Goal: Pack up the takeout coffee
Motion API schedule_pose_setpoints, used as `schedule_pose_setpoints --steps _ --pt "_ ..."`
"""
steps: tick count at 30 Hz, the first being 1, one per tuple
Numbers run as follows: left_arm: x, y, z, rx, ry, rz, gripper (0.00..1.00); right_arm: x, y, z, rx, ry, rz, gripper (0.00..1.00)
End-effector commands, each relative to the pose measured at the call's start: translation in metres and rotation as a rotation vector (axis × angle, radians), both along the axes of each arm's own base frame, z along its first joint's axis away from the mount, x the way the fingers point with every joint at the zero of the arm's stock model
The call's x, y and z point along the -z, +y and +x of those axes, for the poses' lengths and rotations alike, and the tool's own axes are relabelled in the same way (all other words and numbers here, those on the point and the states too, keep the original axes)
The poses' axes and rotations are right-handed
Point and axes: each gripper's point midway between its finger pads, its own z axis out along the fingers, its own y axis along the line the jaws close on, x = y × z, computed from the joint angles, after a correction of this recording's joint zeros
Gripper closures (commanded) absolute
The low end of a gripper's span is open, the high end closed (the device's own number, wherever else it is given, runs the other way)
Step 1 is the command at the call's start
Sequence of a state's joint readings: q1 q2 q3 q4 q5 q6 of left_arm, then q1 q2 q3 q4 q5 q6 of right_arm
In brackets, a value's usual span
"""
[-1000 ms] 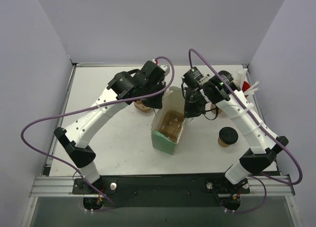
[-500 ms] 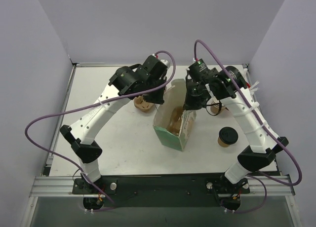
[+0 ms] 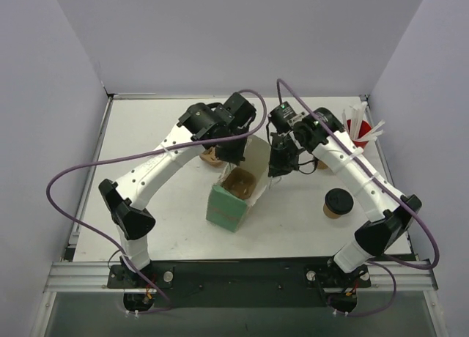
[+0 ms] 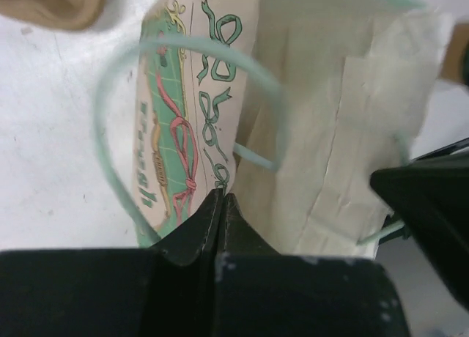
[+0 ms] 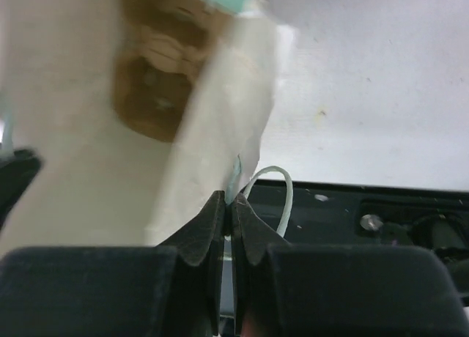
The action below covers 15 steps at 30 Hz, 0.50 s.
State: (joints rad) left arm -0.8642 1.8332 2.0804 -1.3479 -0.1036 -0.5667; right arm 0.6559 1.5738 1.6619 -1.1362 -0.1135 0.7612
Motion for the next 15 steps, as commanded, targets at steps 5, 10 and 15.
schedule_pose_setpoints --steps 5,10,15 --pt "-0.093 0.024 0.002 -0.071 -0.177 -0.122 1.00 -0.078 -0.002 0.000 -0.009 -0.165 0.091 1.00" --pt "-0.082 0.026 0.002 -0.028 -0.210 -0.130 1.00 -0.056 -0.009 -0.013 -0.021 -0.131 0.054 1.00" --pt "-0.074 0.027 -0.005 0.024 -0.276 -0.175 1.00 -0.045 -0.003 -0.031 -0.068 -0.171 0.021 1.00"
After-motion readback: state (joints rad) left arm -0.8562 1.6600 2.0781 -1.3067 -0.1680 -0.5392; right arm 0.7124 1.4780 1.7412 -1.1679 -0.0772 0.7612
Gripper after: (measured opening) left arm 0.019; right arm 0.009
